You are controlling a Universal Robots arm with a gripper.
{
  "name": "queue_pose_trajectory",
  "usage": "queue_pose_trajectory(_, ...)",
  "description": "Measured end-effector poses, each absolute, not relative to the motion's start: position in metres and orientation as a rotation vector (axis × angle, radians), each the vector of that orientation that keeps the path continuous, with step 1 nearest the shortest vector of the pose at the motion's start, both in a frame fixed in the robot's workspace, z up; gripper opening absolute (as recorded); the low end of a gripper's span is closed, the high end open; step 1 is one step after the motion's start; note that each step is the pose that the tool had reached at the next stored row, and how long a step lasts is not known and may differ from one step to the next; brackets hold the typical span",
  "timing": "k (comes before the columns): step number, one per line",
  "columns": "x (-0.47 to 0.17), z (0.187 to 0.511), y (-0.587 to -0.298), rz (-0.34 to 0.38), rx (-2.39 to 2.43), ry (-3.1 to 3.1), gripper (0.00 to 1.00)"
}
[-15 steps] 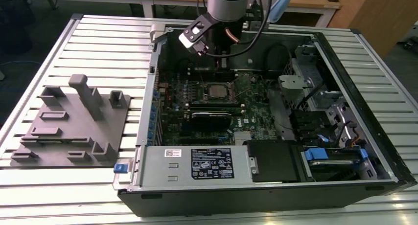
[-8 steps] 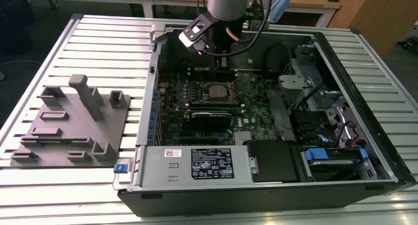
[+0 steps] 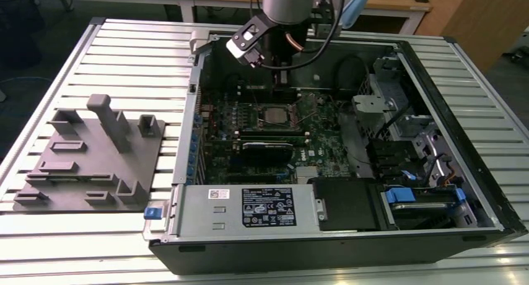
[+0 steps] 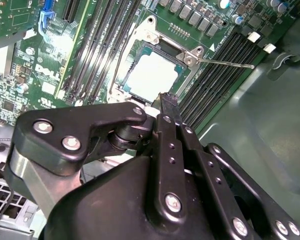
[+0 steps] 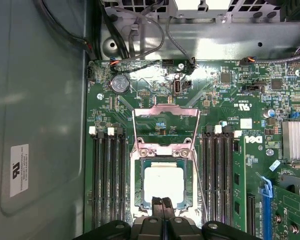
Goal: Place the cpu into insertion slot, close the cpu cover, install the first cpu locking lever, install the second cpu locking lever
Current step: 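Close the cpu cover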
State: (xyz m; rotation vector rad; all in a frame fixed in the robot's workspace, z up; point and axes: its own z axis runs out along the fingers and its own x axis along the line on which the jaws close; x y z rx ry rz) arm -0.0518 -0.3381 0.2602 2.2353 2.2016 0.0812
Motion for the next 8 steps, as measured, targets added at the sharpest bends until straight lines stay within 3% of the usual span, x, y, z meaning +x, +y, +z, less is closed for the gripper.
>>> queue_pose_trajectory(8,-0.0517,0.2631,-0.3381,0.084,2.237,2.203,0.11)
